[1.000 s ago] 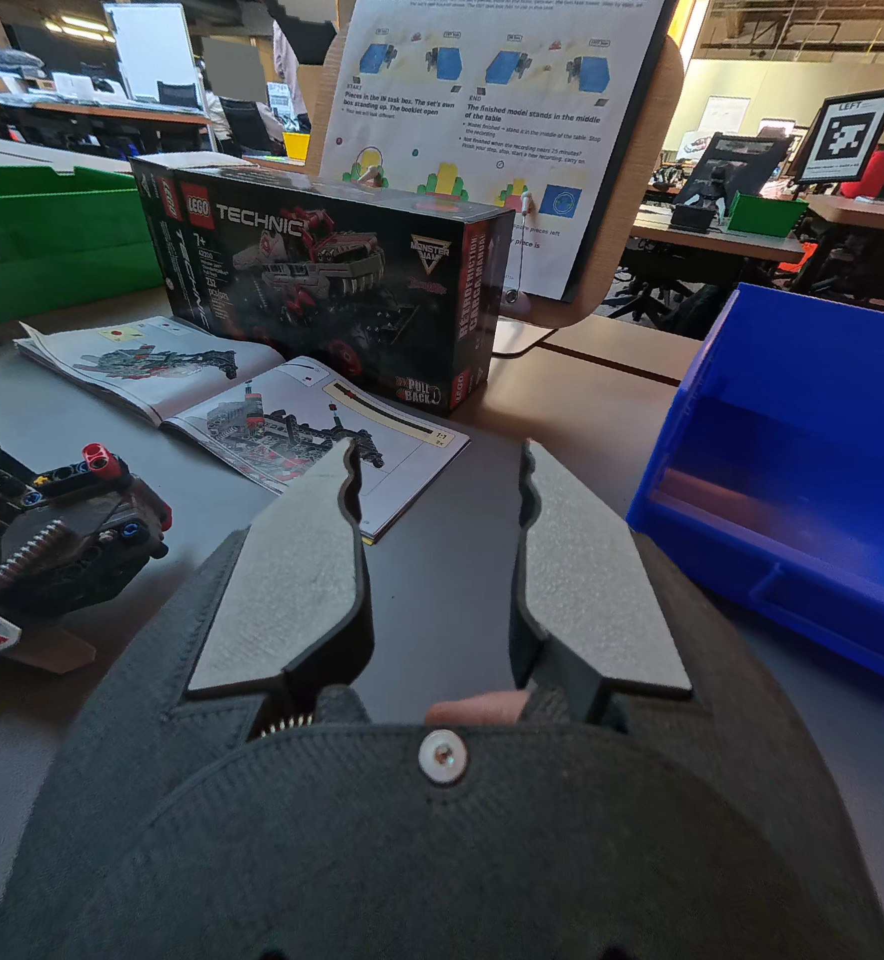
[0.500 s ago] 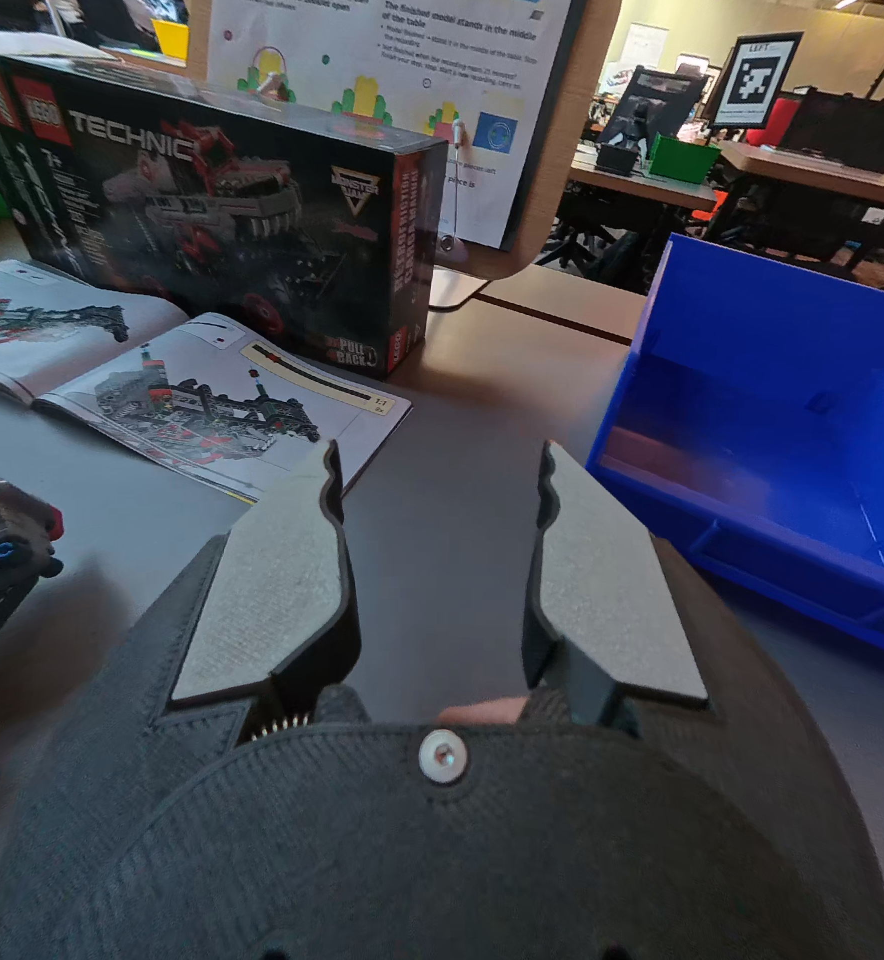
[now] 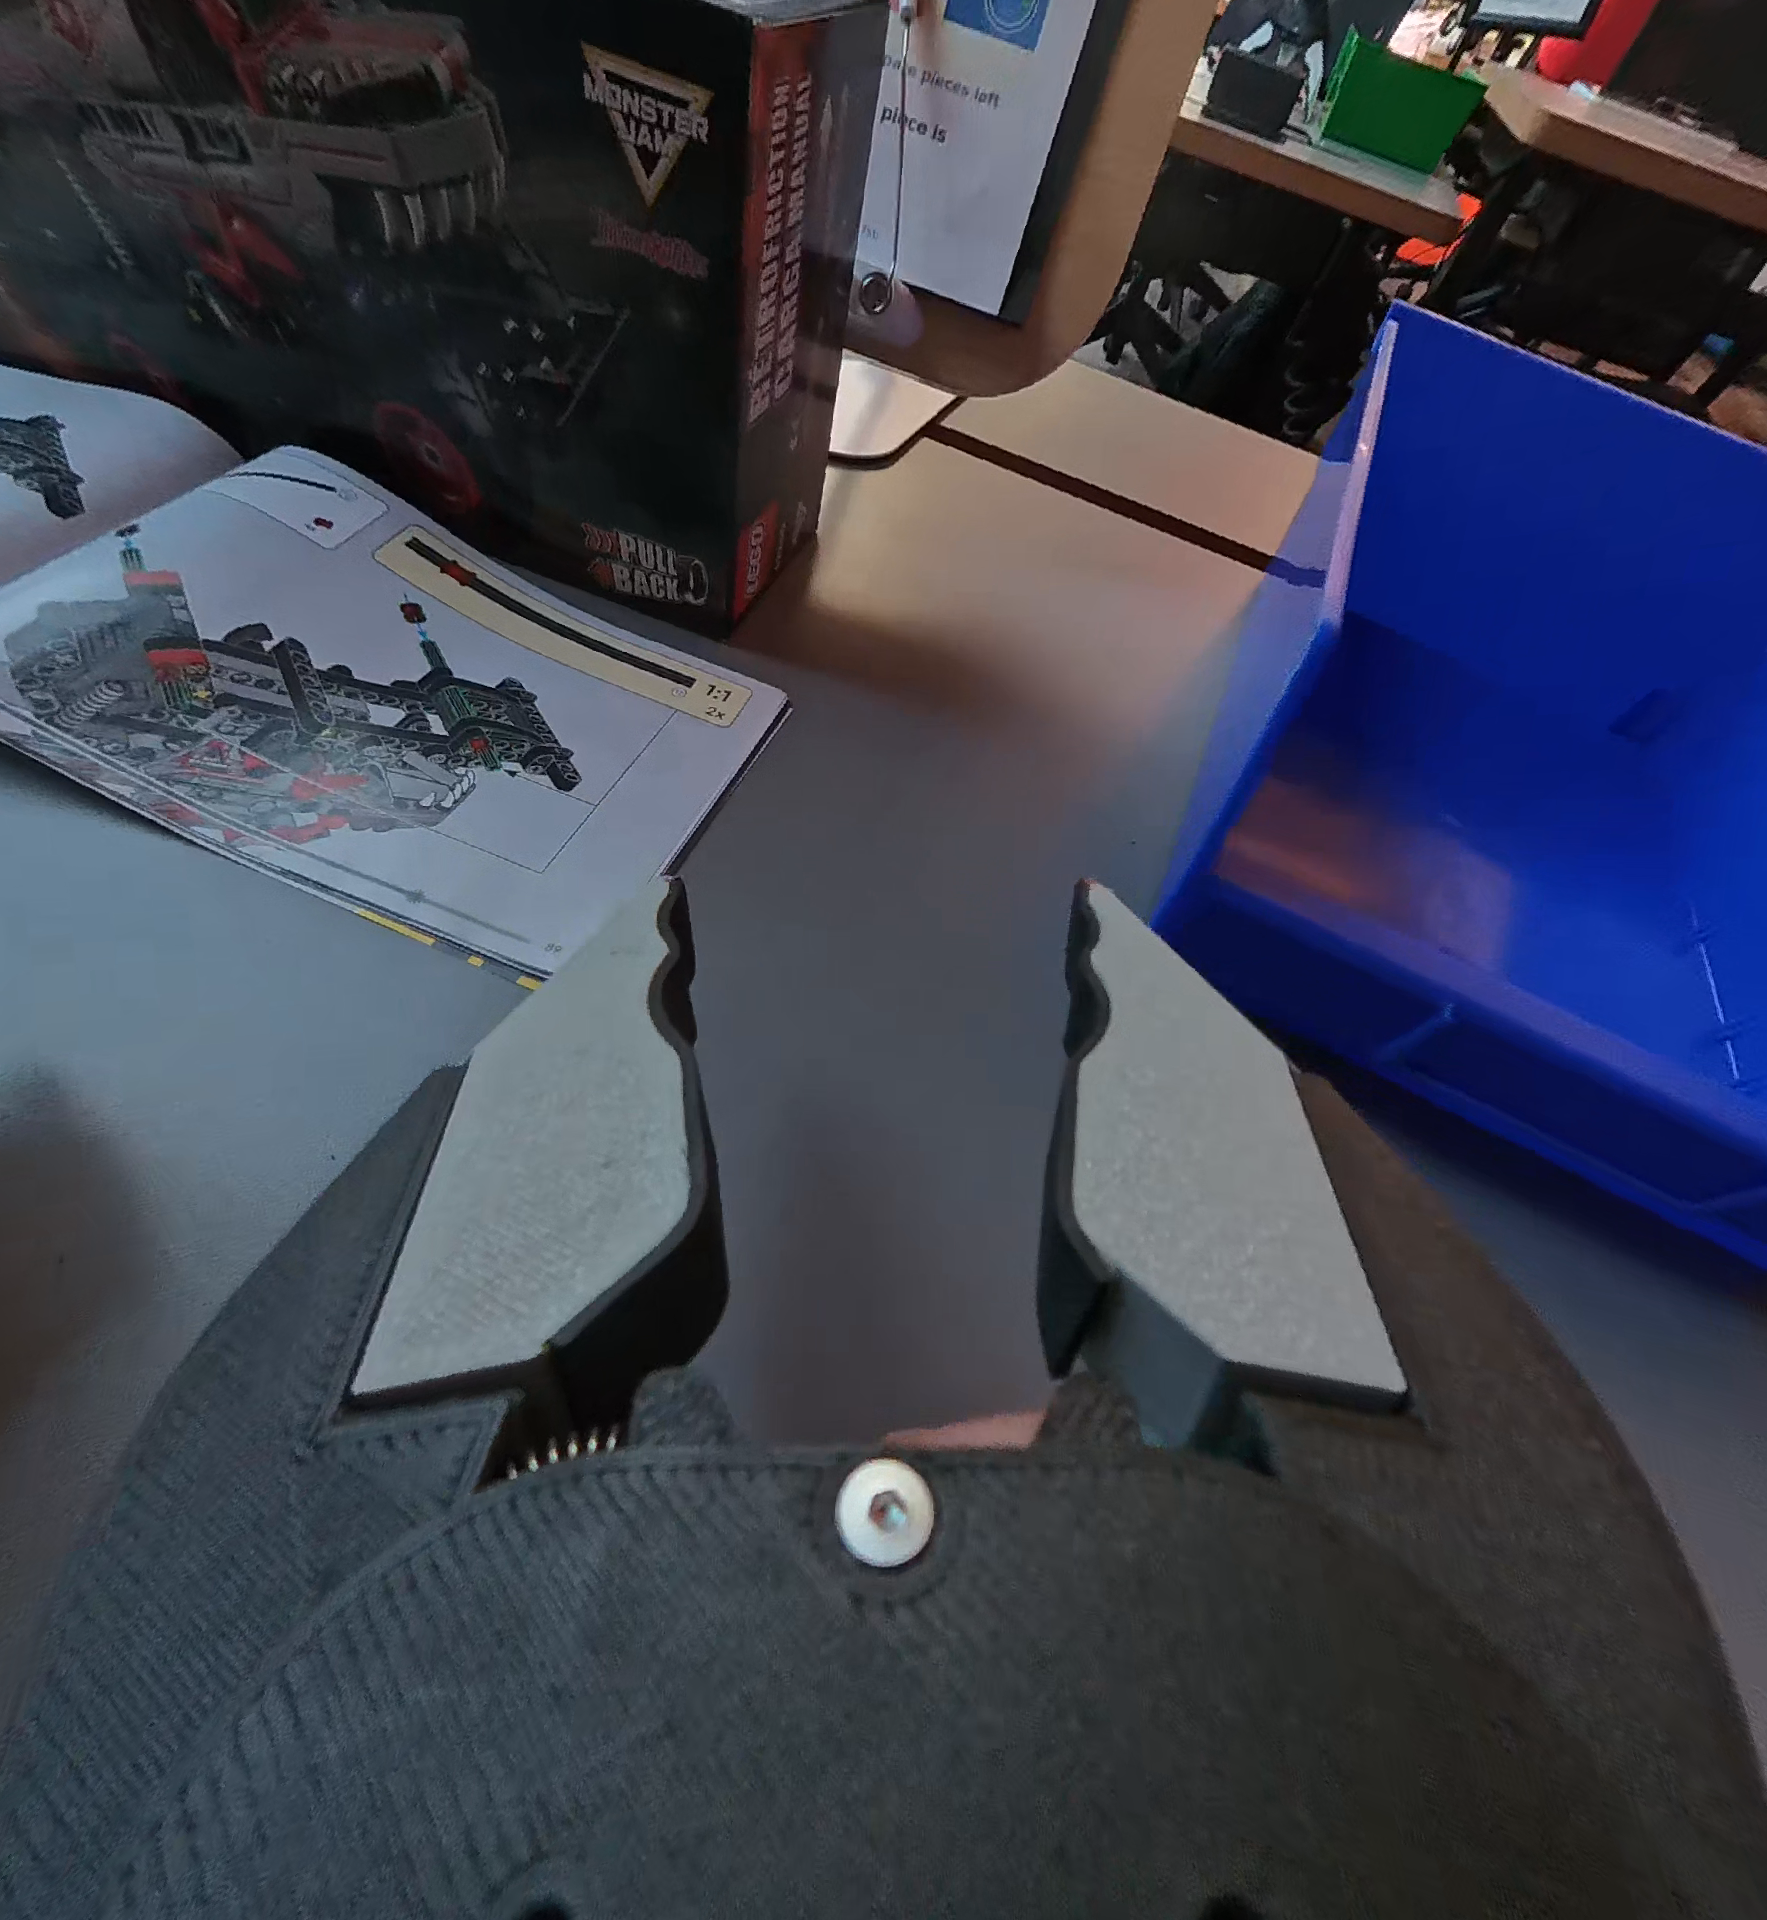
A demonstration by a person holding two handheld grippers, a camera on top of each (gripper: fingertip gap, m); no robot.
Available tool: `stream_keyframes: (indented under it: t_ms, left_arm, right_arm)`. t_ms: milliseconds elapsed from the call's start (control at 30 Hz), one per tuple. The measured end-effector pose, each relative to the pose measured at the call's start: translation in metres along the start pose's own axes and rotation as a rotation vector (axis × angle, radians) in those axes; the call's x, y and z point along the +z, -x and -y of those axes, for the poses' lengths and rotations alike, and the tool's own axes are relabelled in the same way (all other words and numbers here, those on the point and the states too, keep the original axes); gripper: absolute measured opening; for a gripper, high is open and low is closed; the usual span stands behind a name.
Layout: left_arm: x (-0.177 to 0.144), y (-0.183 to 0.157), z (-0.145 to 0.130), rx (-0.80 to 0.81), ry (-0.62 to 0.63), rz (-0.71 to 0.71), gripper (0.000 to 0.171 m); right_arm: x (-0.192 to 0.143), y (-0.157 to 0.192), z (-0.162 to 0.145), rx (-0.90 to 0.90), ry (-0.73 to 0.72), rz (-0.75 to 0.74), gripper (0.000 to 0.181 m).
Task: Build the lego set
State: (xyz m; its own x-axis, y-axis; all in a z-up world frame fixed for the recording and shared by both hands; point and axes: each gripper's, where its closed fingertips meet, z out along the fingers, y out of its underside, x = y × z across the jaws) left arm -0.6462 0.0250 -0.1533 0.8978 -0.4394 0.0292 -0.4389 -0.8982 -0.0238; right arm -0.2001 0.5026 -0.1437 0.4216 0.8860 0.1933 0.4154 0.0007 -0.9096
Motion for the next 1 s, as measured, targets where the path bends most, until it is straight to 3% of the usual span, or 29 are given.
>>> stream_keyframes:
  t_ms: [100,300,400,633,1000]
  left_arm:
    - [0.011,-0.001,-0.017,-0.006,0.131,0.010,0.012]
    - [0.028,0.001,-0.020,-0.063,0.205,0.002,0.012]
    - [0.036,0.003,-0.031,-0.052,0.303,0.026,0.010]
    - [0.035,0.006,-0.039,-0.017,0.405,0.051,0.001]
    - [-0.003,0.022,-0.010,-0.186,0.133,0.022,0.000]
  right_arm:
    - [-0.002,0.001,0.002,-0.008,-0.020,0.000,0.067]
    - [-0.005,0.003,0.007,-0.011,-0.055,0.013,0.066]
    - [-0.007,0.004,0.008,-0.014,-0.069,0.018,0.065]
    - [-0.009,0.003,0.012,-0.004,-0.095,0.027,0.064]
    - [-0.015,0.005,0.018,0.005,-0.149,0.049,0.061]
